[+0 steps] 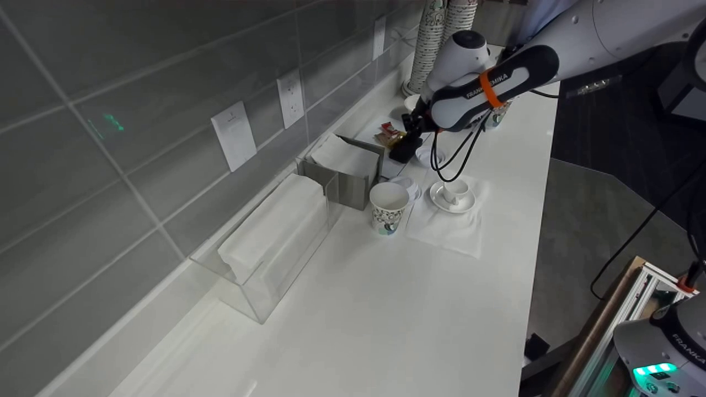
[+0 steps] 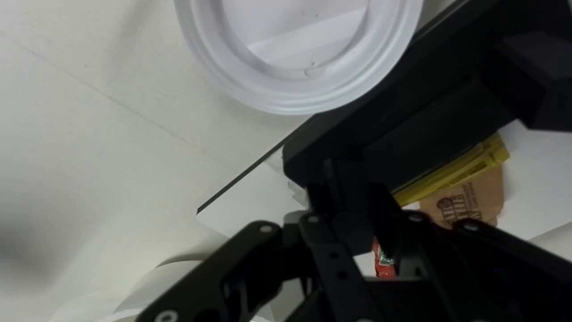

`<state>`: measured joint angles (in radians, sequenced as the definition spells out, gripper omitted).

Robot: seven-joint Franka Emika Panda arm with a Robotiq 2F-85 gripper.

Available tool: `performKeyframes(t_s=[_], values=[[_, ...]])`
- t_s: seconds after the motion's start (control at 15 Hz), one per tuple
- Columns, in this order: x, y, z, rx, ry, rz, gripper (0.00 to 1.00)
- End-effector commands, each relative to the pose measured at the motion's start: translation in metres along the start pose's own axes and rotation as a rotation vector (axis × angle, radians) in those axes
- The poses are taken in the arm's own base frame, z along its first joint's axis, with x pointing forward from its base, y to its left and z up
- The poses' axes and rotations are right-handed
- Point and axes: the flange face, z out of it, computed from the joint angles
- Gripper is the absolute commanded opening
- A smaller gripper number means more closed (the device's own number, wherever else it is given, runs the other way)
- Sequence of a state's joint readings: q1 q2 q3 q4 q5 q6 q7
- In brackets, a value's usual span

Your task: Pick up the black and white object, pour the items on the black and white object onto the kitchen counter, place the black and object on the right side of the kitchen counter

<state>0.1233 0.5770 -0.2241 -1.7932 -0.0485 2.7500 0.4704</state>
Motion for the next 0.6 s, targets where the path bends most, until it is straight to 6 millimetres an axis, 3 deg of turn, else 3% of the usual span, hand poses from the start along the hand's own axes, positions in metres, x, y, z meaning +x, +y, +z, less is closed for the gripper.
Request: performKeyframes(t_s=[0.0,0.53], values=[[0.013,-0.001,-0.016,0.054,0.0,0.084,0.07],[0.017,-0.002,-0.029,0.066,0.004,0.092,0.07]])
